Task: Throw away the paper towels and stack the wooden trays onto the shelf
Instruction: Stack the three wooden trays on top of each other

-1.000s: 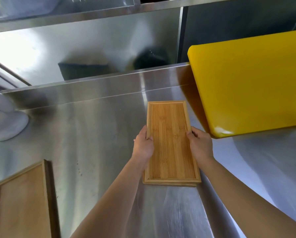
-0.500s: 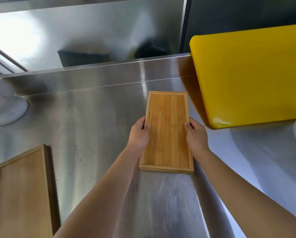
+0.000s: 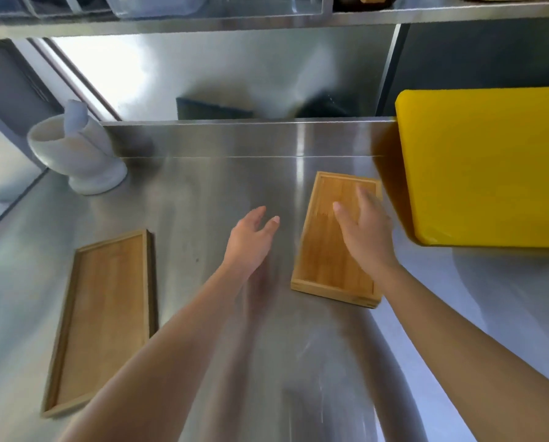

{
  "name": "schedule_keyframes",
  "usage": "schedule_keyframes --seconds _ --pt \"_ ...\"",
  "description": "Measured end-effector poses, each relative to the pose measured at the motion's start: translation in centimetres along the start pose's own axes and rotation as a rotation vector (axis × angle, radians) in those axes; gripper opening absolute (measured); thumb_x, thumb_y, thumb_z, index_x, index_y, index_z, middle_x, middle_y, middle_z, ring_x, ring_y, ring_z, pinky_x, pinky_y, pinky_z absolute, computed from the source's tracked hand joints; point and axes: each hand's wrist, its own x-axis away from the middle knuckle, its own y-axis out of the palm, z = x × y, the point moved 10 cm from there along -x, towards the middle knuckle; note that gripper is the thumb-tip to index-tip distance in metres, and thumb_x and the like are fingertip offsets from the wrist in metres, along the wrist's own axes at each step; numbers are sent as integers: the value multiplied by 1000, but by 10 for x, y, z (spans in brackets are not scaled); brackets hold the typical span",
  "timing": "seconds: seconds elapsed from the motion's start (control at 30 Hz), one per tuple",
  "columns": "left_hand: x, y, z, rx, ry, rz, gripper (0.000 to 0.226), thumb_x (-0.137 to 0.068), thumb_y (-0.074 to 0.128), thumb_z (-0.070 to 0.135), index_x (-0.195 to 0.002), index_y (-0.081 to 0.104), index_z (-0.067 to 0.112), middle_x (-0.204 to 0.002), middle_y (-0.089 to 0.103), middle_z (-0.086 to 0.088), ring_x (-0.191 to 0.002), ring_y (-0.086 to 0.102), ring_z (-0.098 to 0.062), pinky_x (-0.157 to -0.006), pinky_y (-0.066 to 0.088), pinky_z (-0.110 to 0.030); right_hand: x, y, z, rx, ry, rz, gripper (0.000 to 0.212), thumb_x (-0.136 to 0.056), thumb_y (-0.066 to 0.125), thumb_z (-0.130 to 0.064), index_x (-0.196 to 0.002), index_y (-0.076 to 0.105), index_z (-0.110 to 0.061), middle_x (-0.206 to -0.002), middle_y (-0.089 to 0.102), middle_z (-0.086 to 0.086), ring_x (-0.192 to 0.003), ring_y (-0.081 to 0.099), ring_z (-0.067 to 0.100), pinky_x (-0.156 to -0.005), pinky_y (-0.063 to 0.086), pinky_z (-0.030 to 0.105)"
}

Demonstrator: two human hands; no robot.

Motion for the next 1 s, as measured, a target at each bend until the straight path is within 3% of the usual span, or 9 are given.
schedule_keyframes --seconds 0.2,0.33,0.5,0.73,0.87,0.93,1.0 --pt "34 -97 -30 -243 58 111 50 -90 55 34 -135 46 13 -139 50 -11 -129 44 -23 -105 32 -31 53 72 -77 47 -153 -176 64 -92 44 -42 -145 20 -16 -155 24 4 -143 19 17 -116 16 39" --pt "58 -177 -89 -367 -29 168 50 -91 52 37 -135 44 15 -131 55 -19 -115 54 -36 -99 42 -40 97 144 -106 103 -157 -340 66 -91 43 -44 -146 17 -19 -156 22 2 -143 17 15 -115 12 42" --pt "91 -254 -161 -310 -159 246 53 -90 55 36 -135 44 12 -137 49 -17 -121 50 -33 -102 39 -40 145 223 -137 133 -149 -488 67 -91 43 -45 -146 16 -19 -156 22 4 -143 18 16 -115 11 43" --pt "114 -277 -195 -295 -141 221 54 -90 55 27 -139 37 13 -137 49 -10 -125 45 -28 -101 35 -34 181 278 -156 194 -105 -567 69 -90 43 -49 -146 15 -20 -151 33 5 -138 31 23 -115 18 46" --pt "118 -264 -204 -307 -129 167 60 -94 49 20 -146 20 11 -152 32 -10 -141 23 -27 -117 14 -37 191 288 -158 218 -108 -542 67 -90 44 -45 -146 17 -20 -154 28 4 -140 28 23 -115 18 43" --pt "120 -260 -207 -254 -150 160 60 -95 45 16 -147 14 12 -155 24 -8 -144 13 -24 -117 5 -34 194 291 -155 110 -57 -544 67 -90 50 -35 -146 17 -18 -156 23 2 -142 23 21 -117 17 42" --pt "119 -258 -215 -95 -211 170 61 -94 43 9 -147 15 17 -155 23 -6 -145 5 -22 -118 7 -36 198 292 -152 -139 56 -546 69 -87 57 -24 -145 20 -19 -154 26 2 -141 26 19 -117 21 43"
